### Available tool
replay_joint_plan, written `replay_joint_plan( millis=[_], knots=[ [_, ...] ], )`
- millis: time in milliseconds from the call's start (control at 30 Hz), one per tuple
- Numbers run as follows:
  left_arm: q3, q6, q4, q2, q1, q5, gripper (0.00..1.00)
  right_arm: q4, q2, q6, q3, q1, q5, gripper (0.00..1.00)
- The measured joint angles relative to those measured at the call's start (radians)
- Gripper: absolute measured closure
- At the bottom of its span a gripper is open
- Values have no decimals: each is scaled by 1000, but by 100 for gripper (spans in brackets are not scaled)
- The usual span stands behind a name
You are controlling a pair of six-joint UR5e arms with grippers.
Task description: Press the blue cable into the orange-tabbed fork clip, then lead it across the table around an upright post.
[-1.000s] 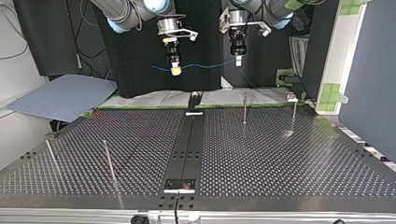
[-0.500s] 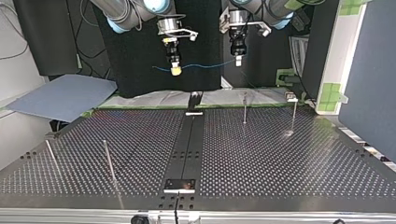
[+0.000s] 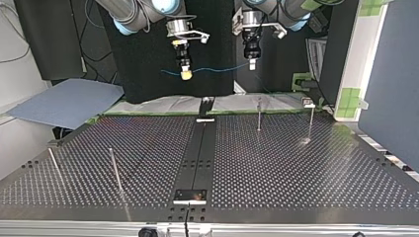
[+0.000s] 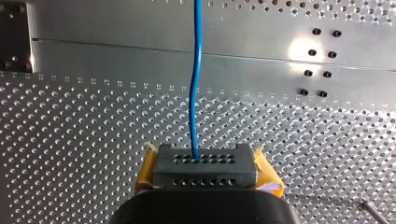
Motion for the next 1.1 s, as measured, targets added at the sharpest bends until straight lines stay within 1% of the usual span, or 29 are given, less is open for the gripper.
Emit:
replay_joint_plan(
  millis=[467, 600, 700, 900, 1100],
  knots=[
    [0, 0, 0, 0, -1, 0, 100, 2, 2, 0, -2, 2, 1, 100],
    [0, 0, 0, 0, -1, 0, 100, 6, 27, 1, -8, 22, 3, 100],
    [0, 0, 0, 0, -1, 0, 100, 7, 53, 1, -9, 28, 3, 100],
    [0, 0, 0, 0, -2, 0, 100, 8, 104, 1, -9, 30, 3, 100],
    [0, 0, 0, 0, -2, 0, 100, 8, 120, 2, -9, 31, 3, 100]
  ],
)
